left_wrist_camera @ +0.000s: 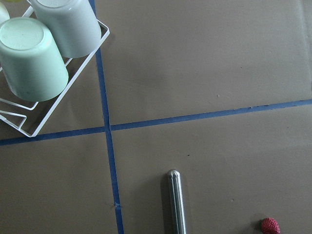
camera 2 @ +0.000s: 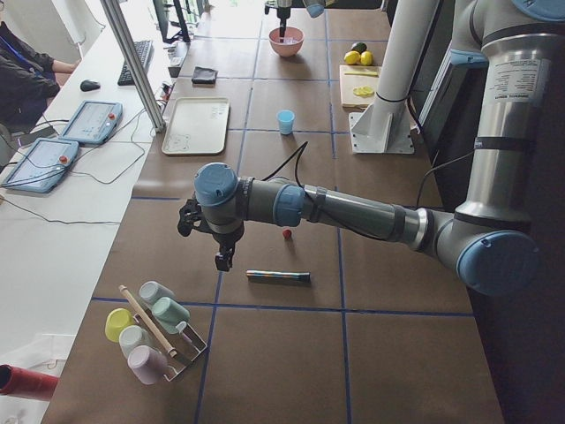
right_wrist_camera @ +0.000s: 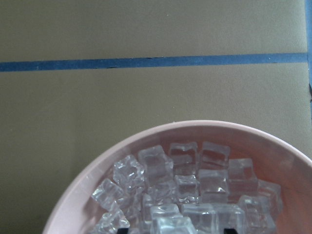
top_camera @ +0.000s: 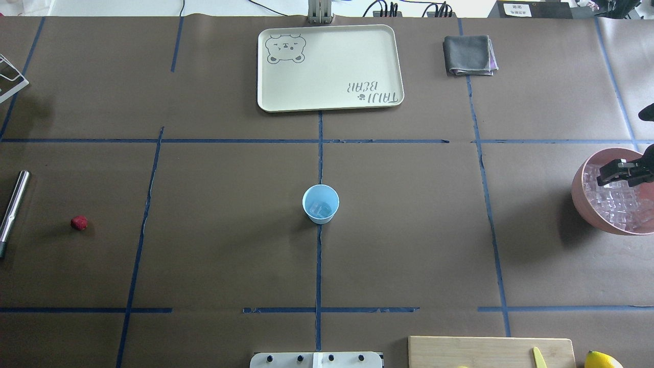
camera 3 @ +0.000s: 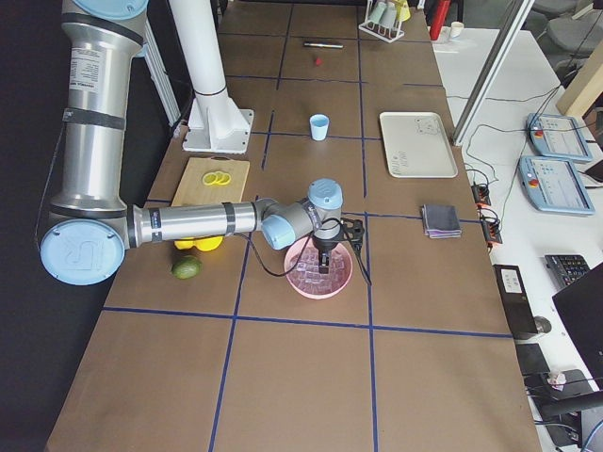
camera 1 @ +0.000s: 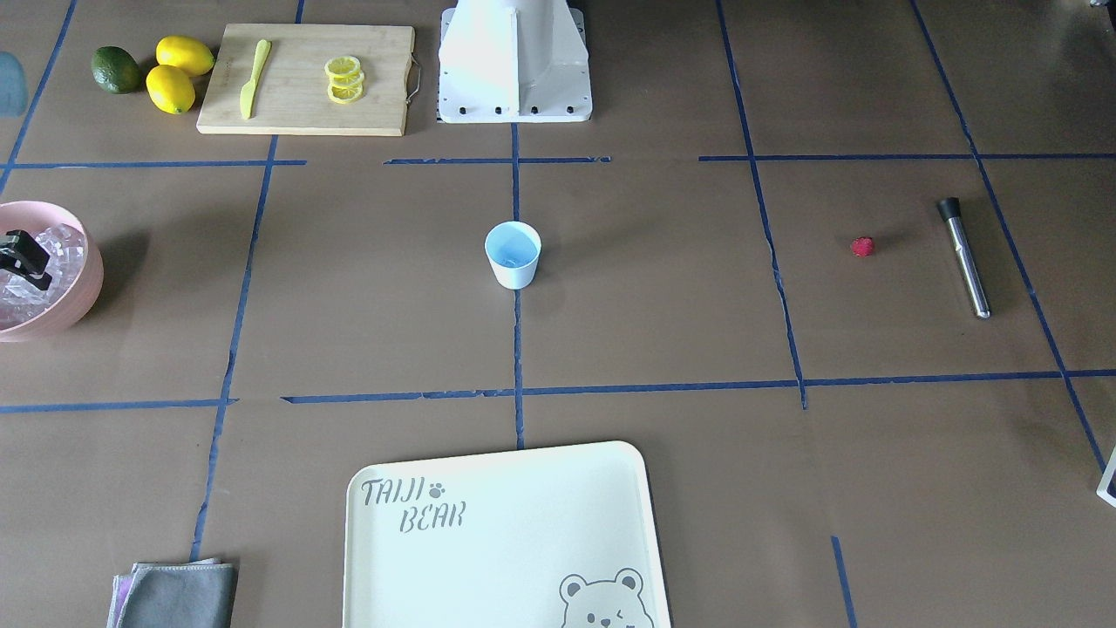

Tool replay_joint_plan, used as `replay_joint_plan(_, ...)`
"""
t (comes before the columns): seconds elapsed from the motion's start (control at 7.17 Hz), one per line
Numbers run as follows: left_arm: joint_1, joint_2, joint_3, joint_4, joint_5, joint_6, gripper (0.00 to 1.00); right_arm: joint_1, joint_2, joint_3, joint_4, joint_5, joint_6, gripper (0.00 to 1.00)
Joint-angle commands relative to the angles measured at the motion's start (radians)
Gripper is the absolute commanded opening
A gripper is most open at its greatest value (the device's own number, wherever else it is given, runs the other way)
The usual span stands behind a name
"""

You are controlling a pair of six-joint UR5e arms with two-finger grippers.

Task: Mash ice and strawberries in cup
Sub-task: 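Lower the right gripper into the bowl and grasp an ice cube, then carry the ice cube over the cup and lower it in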

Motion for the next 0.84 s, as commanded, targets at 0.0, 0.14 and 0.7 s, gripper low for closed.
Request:
replay_joint_plan(0.0, 0.000, -0.001, 0.000, 0.000, 0.000, 0.000, 1.00, 0.001, 0.000, -0.004, -0.001, 0.000, 0.001, 0.71)
replay_joint_plan(0.14, 0.000, -0.001, 0.000, 0.000, 0.002, 0.000, 1.00, 0.001, 0.000, -0.004, -0.002, 0.000, 0.001, 0.69)
replay_joint_plan(0.7, 0.000, -0.002, 0.000, 0.000, -0.002, 0.000, 1.00, 0.001, 0.000, 0.007, -0.009, -0.003, 0.001, 0.00)
